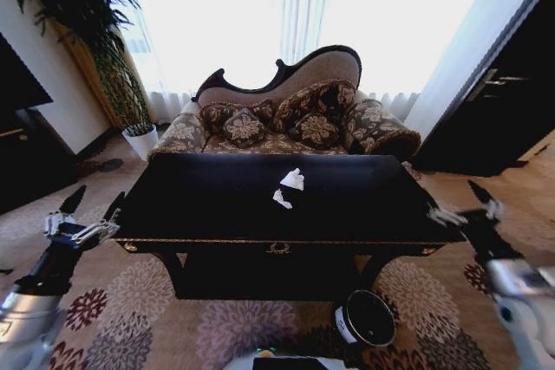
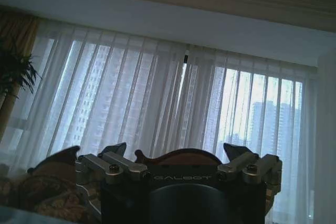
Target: Move to the front of the table and place the trash on the table into the trash bin.
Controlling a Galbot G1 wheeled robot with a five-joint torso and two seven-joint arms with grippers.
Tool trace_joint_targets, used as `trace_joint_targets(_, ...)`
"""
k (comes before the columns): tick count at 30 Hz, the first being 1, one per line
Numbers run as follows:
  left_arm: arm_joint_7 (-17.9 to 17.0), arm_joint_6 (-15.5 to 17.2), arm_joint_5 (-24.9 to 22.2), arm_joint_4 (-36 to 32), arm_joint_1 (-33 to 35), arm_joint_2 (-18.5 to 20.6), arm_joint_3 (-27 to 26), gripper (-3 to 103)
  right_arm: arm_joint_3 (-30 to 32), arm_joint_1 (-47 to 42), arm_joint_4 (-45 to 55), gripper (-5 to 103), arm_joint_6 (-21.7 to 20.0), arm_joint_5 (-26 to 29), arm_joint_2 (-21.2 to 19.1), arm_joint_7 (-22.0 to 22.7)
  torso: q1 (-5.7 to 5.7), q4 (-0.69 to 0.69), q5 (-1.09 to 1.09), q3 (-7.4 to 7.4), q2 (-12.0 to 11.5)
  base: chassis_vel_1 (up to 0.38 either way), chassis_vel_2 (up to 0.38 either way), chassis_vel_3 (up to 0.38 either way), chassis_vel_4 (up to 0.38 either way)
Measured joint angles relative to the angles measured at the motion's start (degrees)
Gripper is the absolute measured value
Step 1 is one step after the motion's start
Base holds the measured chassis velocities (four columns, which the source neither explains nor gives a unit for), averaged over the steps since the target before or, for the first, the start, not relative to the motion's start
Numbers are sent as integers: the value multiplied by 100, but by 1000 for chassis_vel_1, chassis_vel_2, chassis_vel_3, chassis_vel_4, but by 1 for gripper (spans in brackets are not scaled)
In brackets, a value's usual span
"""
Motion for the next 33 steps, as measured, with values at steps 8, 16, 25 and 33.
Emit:
trace_joint_targets(8, -8, 9, -11, 104, -66, 144, 44, 100, -556, 100, 501, 100, -259, 350, -329, 508, 0, -3, 1, 0, 0, 0, 0, 0, 0)
trace_joint_targets(16, -190, 310, -324, 17, -186, 261, 193, 100, -1281, 314, 879, 100, -674, 621, -951, 1611, 0, -3, 1, 0, 0, 0, 0, 0, 0)
trace_joint_targets(25, -410, 516, -533, -137, -206, 345, 64, 100, -2045, 916, 1069, 100, -1230, 1084, -1438, 1798, 0, -3, 2, 0, 0, 0, 0, 0, 0)
trace_joint_targets(33, -401, 479, -493, -321, 12, 183, -181, 100, -3419, 2209, 547, 100, -1462, 1504, -2172, 2032, 0, -4, 4, 0, 0, 0, 0, 0, 0)
